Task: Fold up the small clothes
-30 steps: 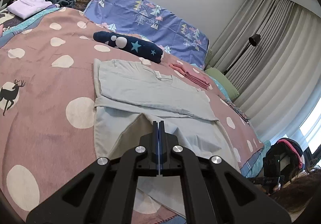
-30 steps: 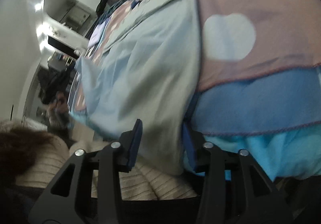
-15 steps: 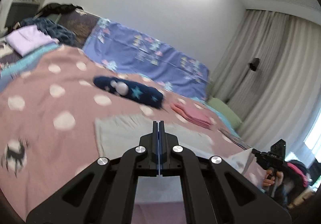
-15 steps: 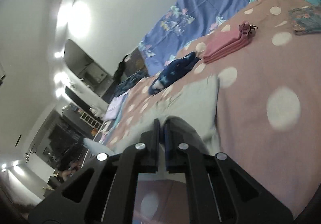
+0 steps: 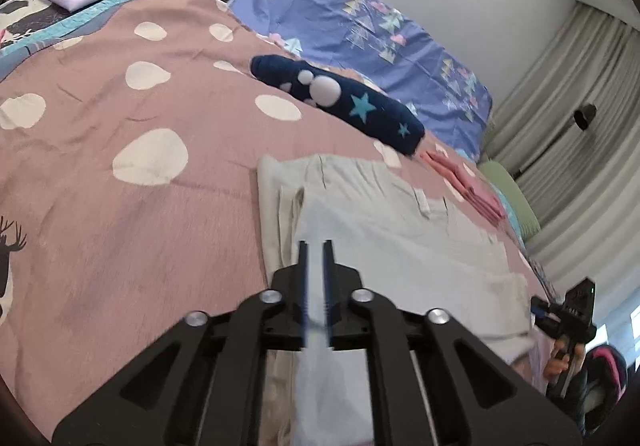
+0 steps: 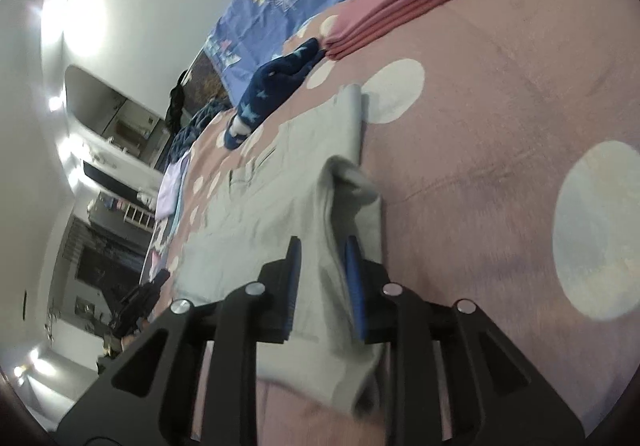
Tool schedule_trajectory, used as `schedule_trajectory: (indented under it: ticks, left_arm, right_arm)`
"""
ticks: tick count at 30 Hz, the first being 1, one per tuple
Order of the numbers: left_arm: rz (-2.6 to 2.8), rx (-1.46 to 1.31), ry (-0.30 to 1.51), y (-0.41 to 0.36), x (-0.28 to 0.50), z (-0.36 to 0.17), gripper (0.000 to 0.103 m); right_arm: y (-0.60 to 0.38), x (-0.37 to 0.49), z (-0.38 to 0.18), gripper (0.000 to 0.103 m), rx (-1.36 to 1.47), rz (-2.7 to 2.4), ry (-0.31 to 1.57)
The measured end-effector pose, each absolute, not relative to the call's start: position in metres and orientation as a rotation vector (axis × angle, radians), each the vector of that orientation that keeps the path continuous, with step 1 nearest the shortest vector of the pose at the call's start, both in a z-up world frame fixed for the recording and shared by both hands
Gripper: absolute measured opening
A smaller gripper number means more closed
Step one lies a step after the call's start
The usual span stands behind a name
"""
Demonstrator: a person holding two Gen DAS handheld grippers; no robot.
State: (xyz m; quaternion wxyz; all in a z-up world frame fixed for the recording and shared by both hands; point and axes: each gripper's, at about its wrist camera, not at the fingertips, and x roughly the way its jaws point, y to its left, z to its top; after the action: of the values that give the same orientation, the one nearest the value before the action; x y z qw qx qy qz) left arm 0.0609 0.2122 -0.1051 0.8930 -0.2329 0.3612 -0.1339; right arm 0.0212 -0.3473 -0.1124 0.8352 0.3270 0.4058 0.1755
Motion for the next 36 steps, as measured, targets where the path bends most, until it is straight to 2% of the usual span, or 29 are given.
schedule_trajectory:
  ticks: [3,5,6,7,8,17,23,28,29,30,31,36]
  left_arm:
    - [-0.267,-0.433,0.769,0.208,0.053,-0.108,0.036]
    - [-0.262,-0.406,0.787,0.206,0.053,-0.112,0.036]
    - [-0.261,-0.399,0.794,0.203,0.054,-0.114,0.034]
    - [-0.268,-0.390,0.800,0.202,0.054,-0.114,0.025]
    - [-0.276,-0.374,0.807,0.199,0.056,-0.112,0.003]
    - [-0.263,-0.375,0.734,0.195,0.076,-0.066,0.004]
    - [-0.216,-0.393,0.691,0.185,0.136,-0.037,0.004]
    - [-0.118,-0.447,0.802,0.185,0.196,-0.062,0.005]
    - [-0.115,-0.432,0.806,0.185,0.198,-0.066,0.008]
    - [-0.121,-0.421,0.811,0.185,0.199,-0.070,0.016]
    - [-0.132,-0.414,0.816,0.186,0.199,-0.074,0.027]
    - [-0.169,-0.414,0.854,0.189,0.206,-0.101,0.034]
  right_arm:
    - [-0.337,0.015,-0.107,0.024,0.617,0.382,0.874]
    - [-0.328,0.015,-0.107,0.023,0.565,0.367,0.899]
    - [-0.322,0.020,-0.108,0.010,0.555,0.369,0.911]
    - [-0.319,0.021,-0.107,0.008,0.557,0.384,0.915]
    - [-0.316,0.024,-0.106,0.007,0.576,0.402,0.911]
    - [-0.342,0.067,-0.057,0.005,0.780,0.433,0.737]
    - [-0.354,0.143,-0.066,0.005,0.893,0.306,0.776]
    - [-0.375,0.179,-0.109,0.011,0.989,0.124,0.851]
    - [-0.376,0.179,-0.113,0.016,0.970,0.153,0.860]
    - [-0.376,0.179,-0.115,0.024,0.950,0.173,0.864]
    - [-0.375,0.177,-0.116,0.027,0.912,0.192,0.868]
    - [-0.364,0.179,-0.110,0.036,0.664,0.202,0.884]
